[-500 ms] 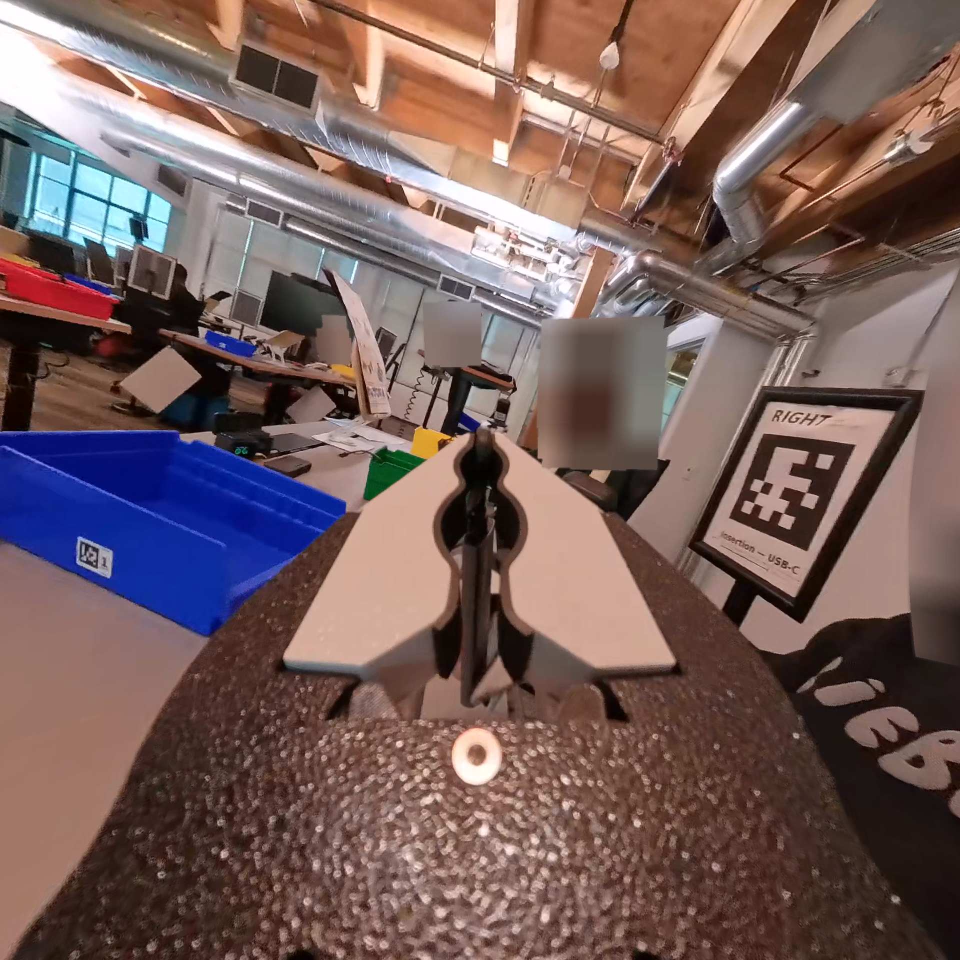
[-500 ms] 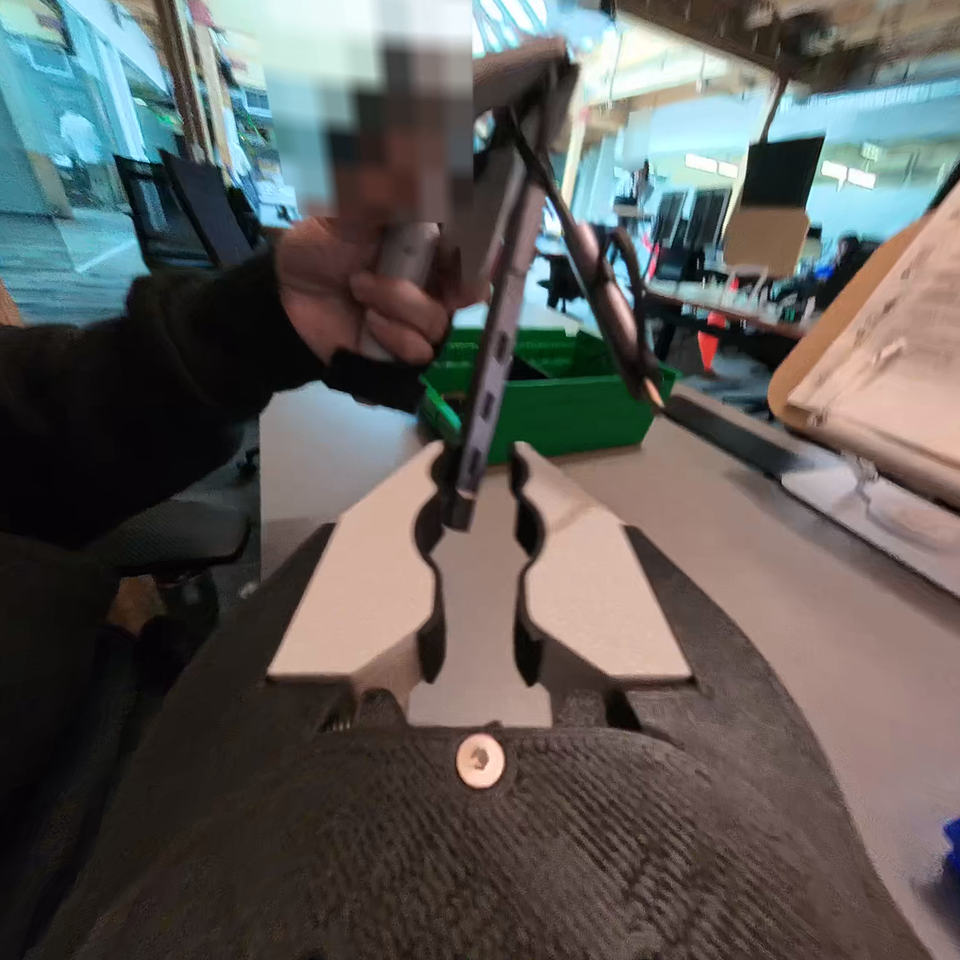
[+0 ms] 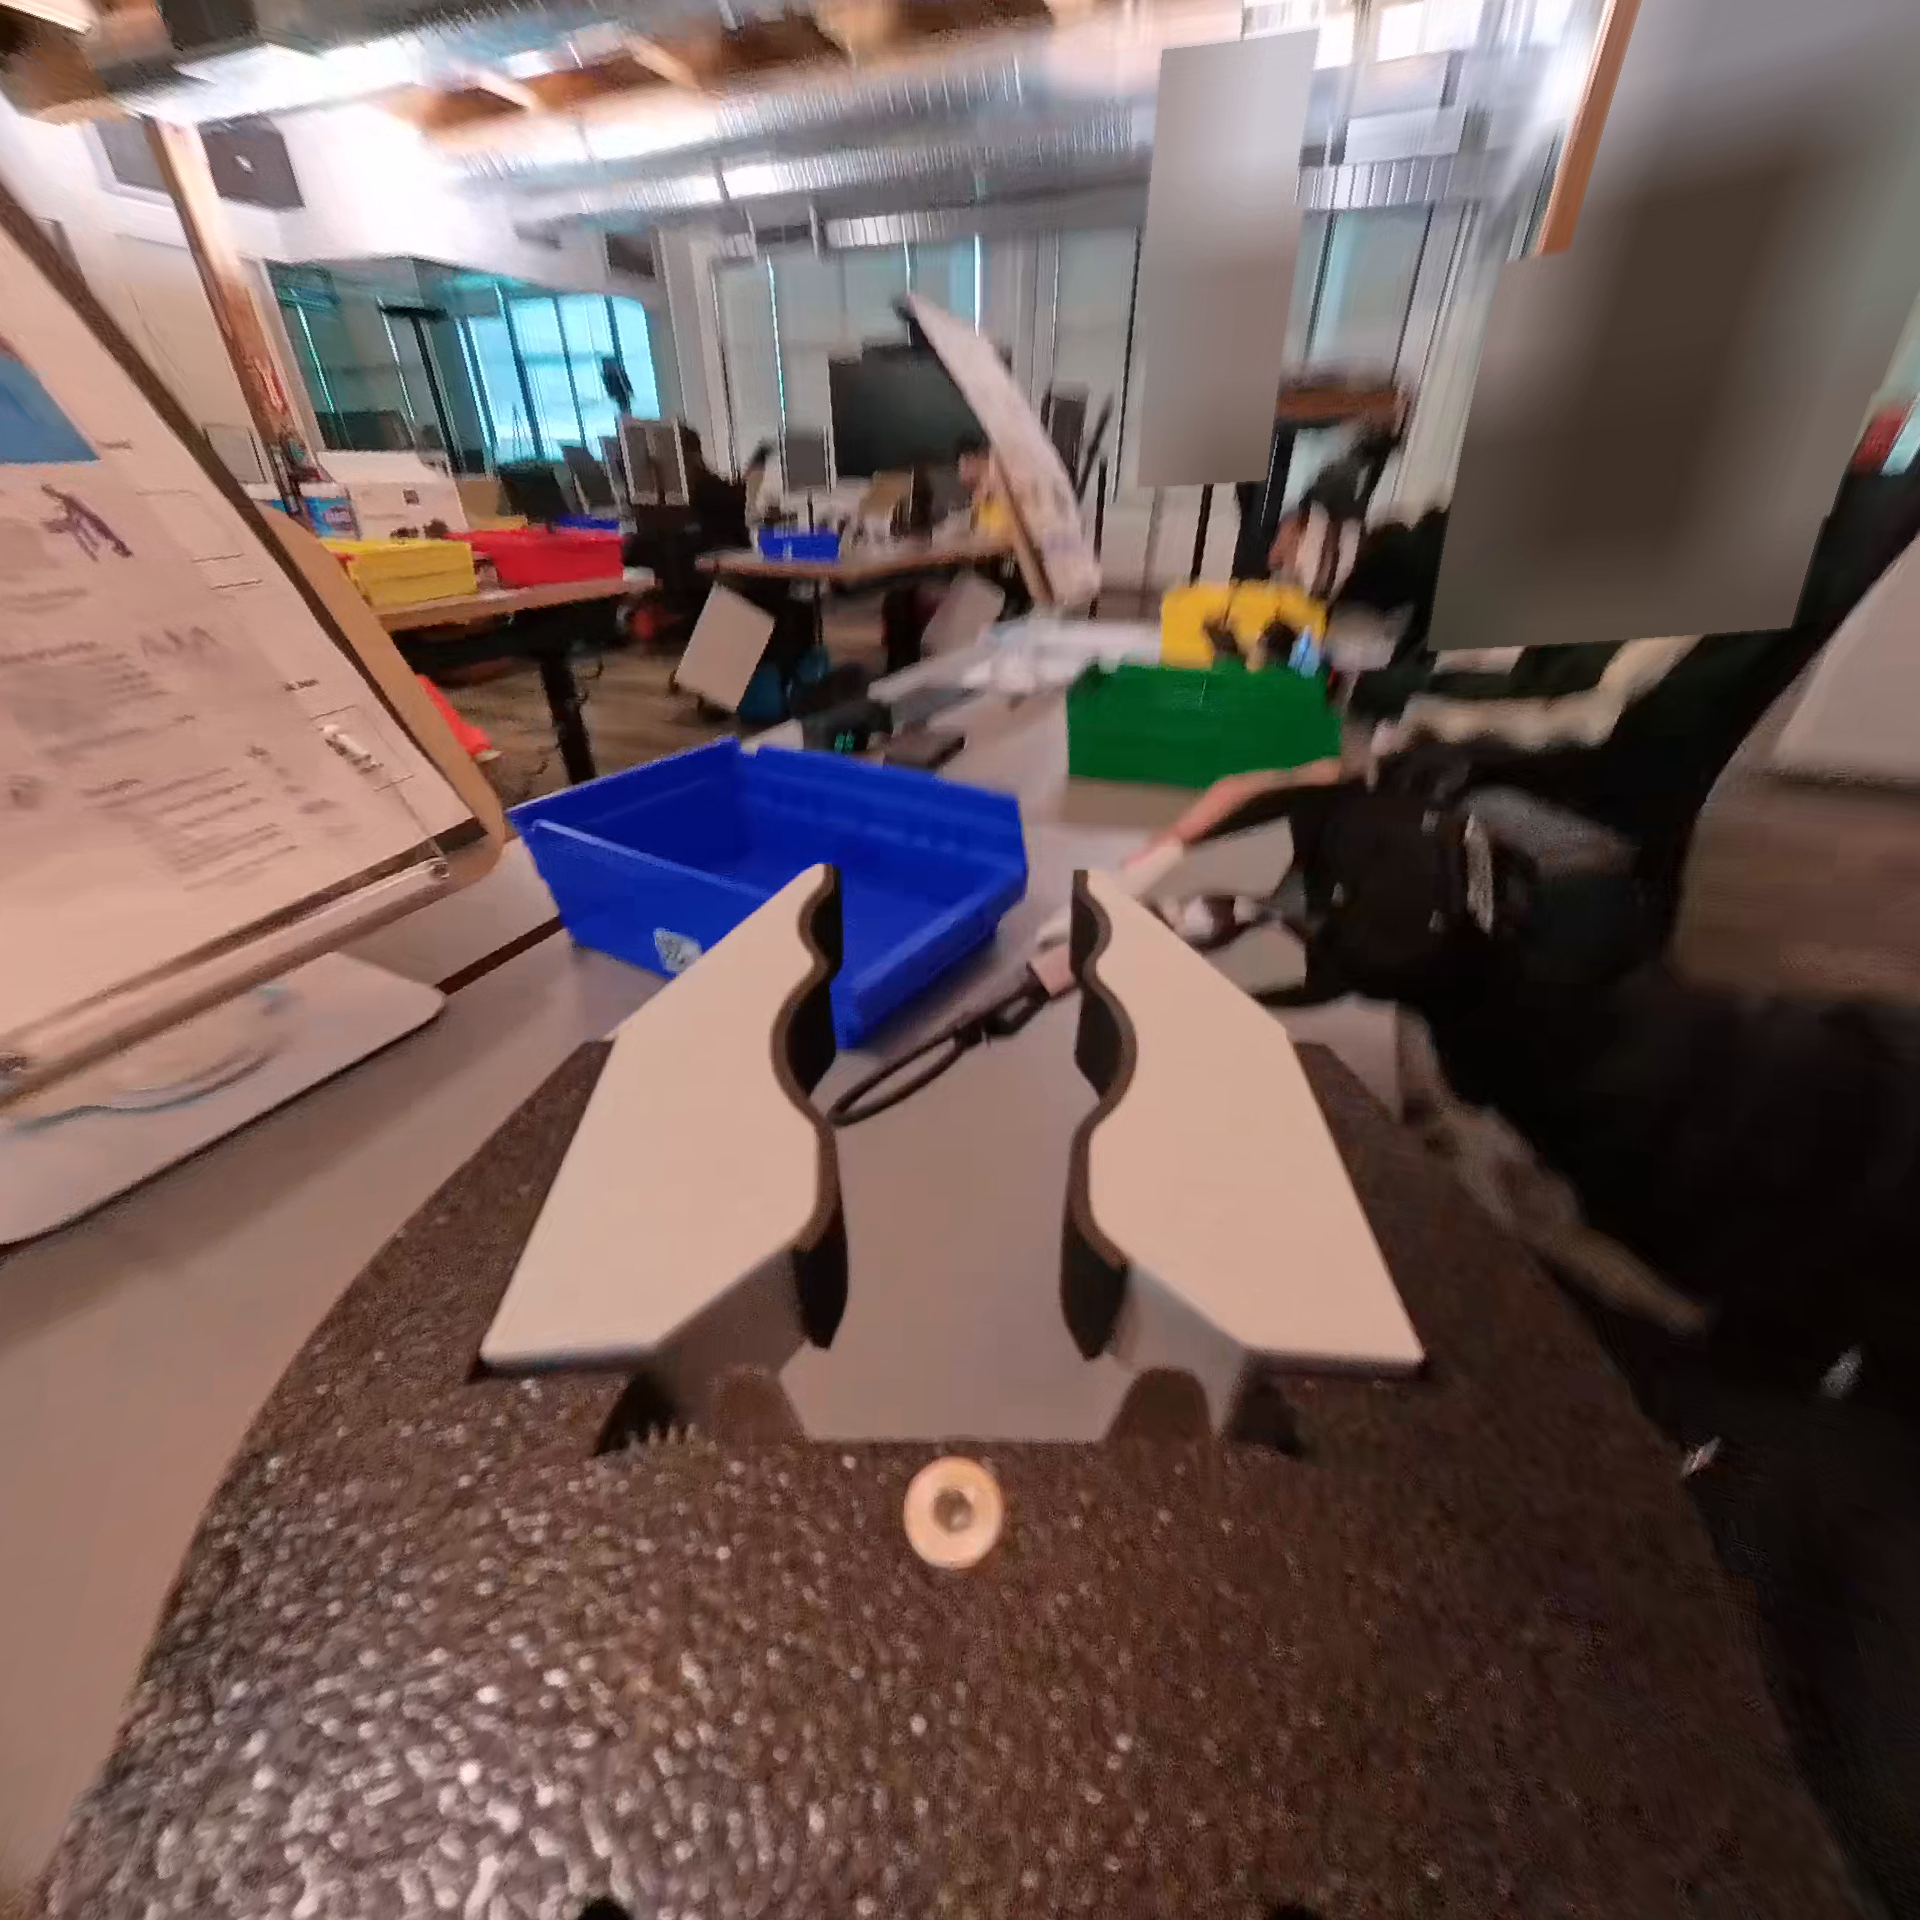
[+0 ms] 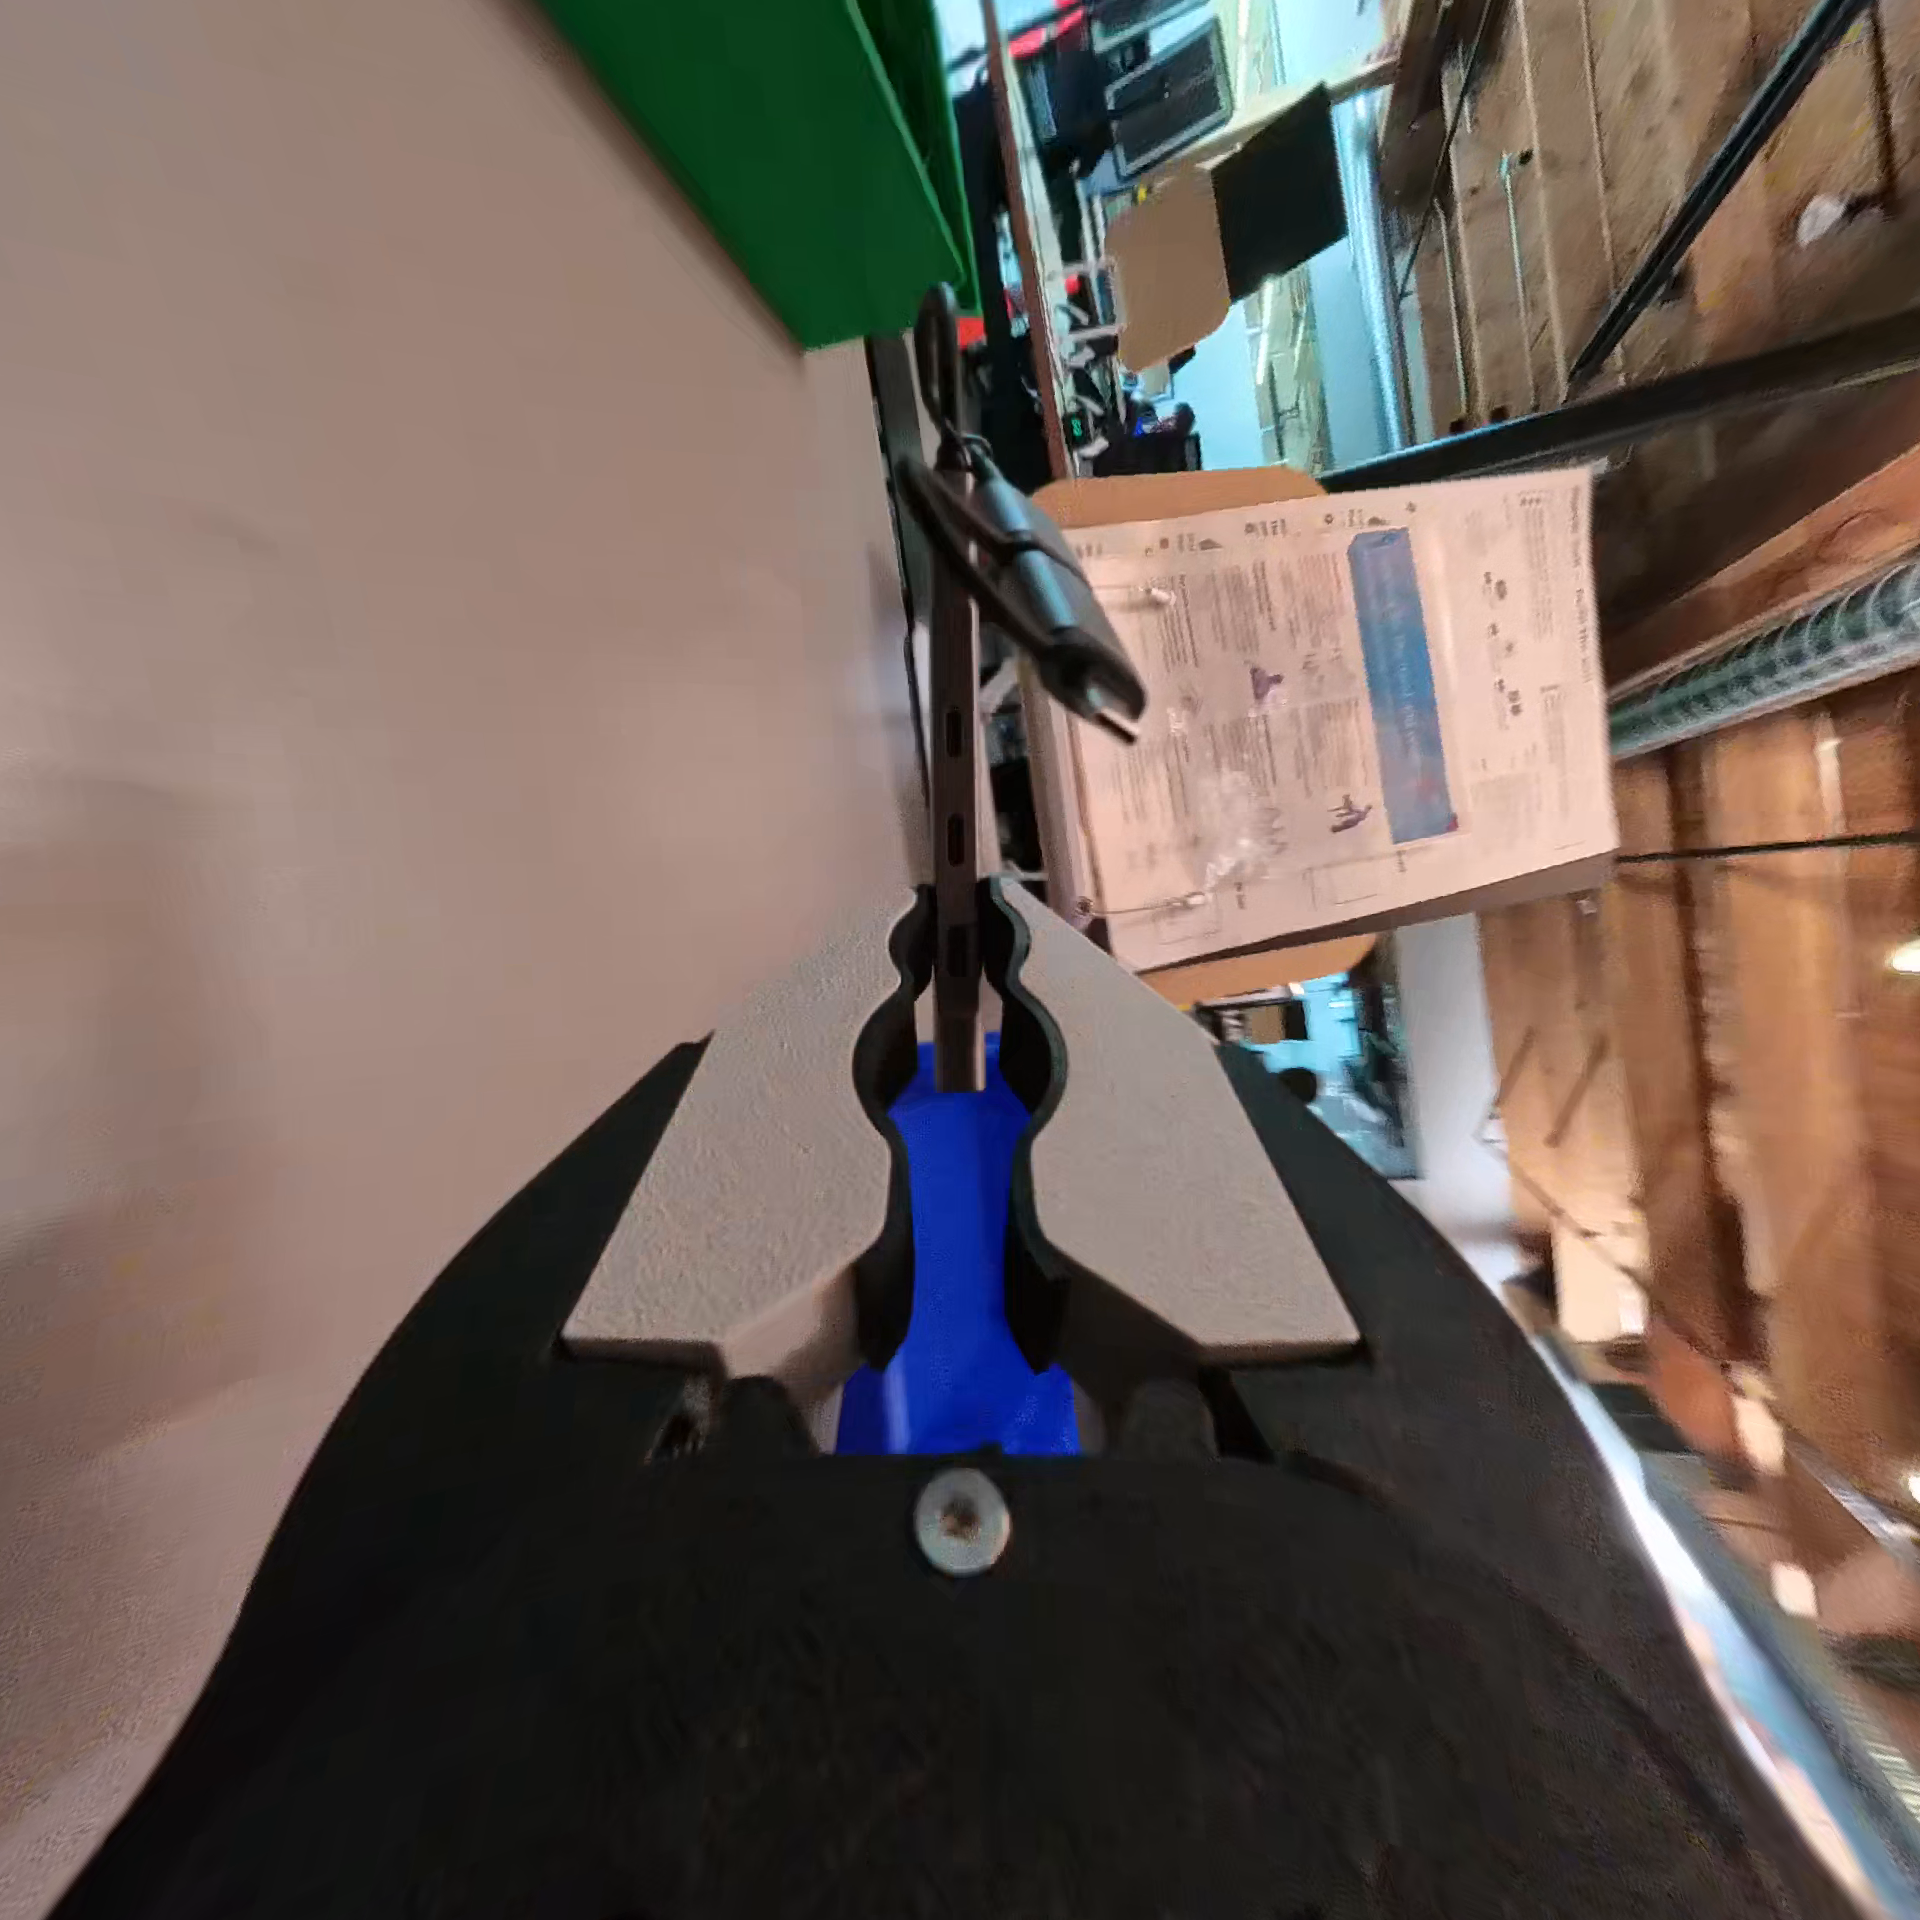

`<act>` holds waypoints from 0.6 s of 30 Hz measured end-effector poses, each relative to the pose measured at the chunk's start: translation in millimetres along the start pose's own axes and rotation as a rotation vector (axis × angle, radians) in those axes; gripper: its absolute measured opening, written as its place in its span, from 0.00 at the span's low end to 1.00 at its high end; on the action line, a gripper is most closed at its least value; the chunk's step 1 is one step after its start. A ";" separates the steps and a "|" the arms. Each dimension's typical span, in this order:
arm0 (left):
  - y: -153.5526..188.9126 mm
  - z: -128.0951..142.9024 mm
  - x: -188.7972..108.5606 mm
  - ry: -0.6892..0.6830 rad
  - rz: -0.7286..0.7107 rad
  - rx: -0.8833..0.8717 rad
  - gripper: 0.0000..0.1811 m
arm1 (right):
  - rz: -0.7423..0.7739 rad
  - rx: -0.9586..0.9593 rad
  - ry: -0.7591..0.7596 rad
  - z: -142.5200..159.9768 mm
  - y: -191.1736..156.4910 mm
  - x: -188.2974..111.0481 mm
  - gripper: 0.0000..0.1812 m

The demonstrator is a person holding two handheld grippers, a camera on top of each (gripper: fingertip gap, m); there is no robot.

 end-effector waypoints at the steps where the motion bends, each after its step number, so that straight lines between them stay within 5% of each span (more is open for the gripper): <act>1: 5.3 -1.0 1.1 -0.077 0.015 0.069 0.22 | -0.002 -0.054 -0.007 0.9 -0.9 -0.6 0.04; 7: 15.0 1.5 29.2 -0.569 0.071 0.301 0.22 | -0.084 -0.312 0.003 -20.2 -14.9 5.6 0.04; 18: 5.0 51.3 94.7 -1.119 0.409 0.087 0.20 | -0.133 -0.484 -0.027 -41.9 -28.4 17.4 0.04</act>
Point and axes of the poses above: each gripper's, where its closed fingertips meet, x out along the fingers, z out of its underside, y = z × x across the jaws, the point moved 9 cm from there along -x, back along the fingers, and after that the axes turned 10 degrees about y, right-handed, at the moved point
